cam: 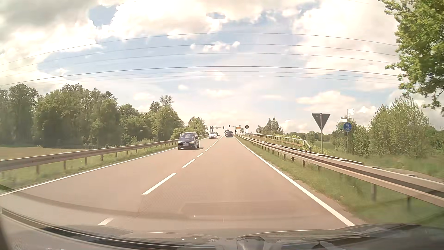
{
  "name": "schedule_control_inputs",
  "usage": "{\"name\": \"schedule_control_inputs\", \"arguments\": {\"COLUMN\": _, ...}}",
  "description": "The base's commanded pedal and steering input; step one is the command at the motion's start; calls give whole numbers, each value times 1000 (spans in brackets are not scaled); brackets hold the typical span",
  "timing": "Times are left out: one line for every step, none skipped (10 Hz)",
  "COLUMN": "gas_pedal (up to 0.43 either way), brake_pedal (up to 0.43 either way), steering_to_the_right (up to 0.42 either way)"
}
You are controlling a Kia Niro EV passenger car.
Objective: Follow the waypoints while adhering to traffic rules and regulations
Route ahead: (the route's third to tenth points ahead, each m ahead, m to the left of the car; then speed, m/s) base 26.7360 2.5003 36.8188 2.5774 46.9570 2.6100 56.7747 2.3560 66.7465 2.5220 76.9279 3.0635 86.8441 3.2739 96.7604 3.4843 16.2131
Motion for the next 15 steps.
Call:
{"name": "schedule_control_inputs", "arguments": {"gas_pedal": 0, "brake_pedal": 0, "steering_to_the_right": 0}}
{"name": "schedule_control_inputs", "arguments": {"gas_pedal": 39, "brake_pedal": 0, "steering_to_the_right": -1}}
{"name": "schedule_control_inputs", "arguments": {"gas_pedal": 39, "brake_pedal": 0, "steering_to_the_right": -1}}
{"name": "schedule_control_inputs", "arguments": {"gas_pedal": 59, "brake_pedal": 0, "steering_to_the_right": -1}}
{"name": "schedule_control_inputs", "arguments": {"gas_pedal": 67, "brake_pedal": 0, "steering_to_the_right": -1}}
{"name": "schedule_control_inputs", "arguments": {"gas_pedal": 67, "brake_pedal": 0, "steering_to_the_right": -1}}
{"name": "schedule_control_inputs", "arguments": {"gas_pedal": 67, "brake_pedal": 0, "steering_to_the_right": -1}}
{"name": "schedule_control_inputs", "arguments": {"gas_pedal": 67, "brake_pedal": 0, "steering_to_the_right": -1}}
{"name": "schedule_control_inputs", "arguments": {"gas_pedal": 79, "brake_pedal": 0, "steering_to_the_right": -1}}
{"name": "schedule_control_inputs", "arguments": {"gas_pedal": 79, "brake_pedal": 0, "steering_to_the_right": -1}}
{"name": "schedule_control_inputs", "arguments": {"gas_pedal": 79, "brake_pedal": 0, "steering_to_the_right": -1}}
{"name": "schedule_control_inputs", "arguments": {"gas_pedal": 79, "brake_pedal": 0, "steering_to_the_right": -1}}
{"name": "schedule_control_inputs", "arguments": {"gas_pedal": 79, "brake_pedal": 0, "steering_to_the_right": -1}}
{"name": "schedule_control_inputs", "arguments": {"gas_pedal": 79, "brake_pedal": 0, "steering_to_the_right": 0}}
{"name": "schedule_control_inputs", "arguments": {"gas_pedal": 79, "brake_pedal": 0, "steering_to_the_right": -1}}
